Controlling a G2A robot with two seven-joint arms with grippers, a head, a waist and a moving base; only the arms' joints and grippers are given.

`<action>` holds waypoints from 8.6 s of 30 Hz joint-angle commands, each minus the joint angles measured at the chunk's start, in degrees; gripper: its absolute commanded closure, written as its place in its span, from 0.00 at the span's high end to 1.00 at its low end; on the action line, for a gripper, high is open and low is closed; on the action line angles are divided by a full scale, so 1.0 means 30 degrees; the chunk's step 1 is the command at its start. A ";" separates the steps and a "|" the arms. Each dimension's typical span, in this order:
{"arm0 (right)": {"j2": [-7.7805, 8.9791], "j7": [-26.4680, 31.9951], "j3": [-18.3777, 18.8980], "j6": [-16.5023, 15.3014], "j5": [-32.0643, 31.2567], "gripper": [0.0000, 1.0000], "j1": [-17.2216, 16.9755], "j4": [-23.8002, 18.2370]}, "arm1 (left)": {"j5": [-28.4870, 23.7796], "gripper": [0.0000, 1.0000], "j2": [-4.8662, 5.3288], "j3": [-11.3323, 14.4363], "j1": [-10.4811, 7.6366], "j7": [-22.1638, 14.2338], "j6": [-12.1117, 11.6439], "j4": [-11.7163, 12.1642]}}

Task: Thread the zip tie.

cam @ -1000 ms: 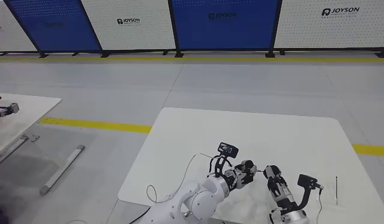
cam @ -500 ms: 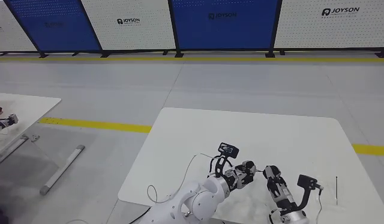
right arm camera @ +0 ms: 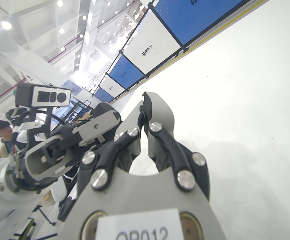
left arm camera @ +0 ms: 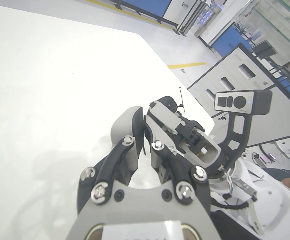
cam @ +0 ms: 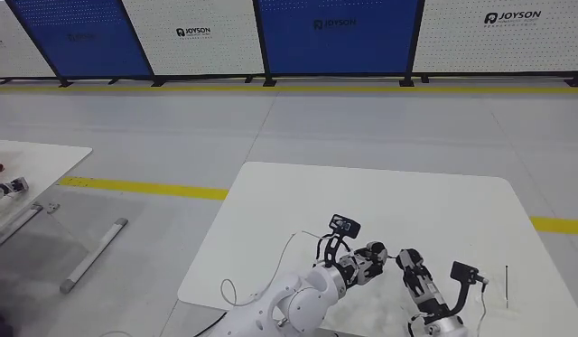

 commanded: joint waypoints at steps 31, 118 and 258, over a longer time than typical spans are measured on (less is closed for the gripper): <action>0.0098 0.2036 0.0674 -0.0994 0.2013 1.00 -0.0283 -0.0317 | -0.5548 0.00 0.0124 -0.2856 0.1102 0.0825 -0.0970 -0.0786; 0.2249 0.0421 -0.1480 -0.1698 -0.9839 0.19 0.2400 -0.0212 | -0.3478 0.00 -0.0589 -0.2634 0.2579 -0.0354 0.4891 -0.4225; 0.2575 0.0115 -0.2372 -0.1698 -0.9322 0.00 0.3445 0.0562 | -0.5851 0.00 -0.0140 -0.3007 0.3911 0.0373 0.1977 -0.5712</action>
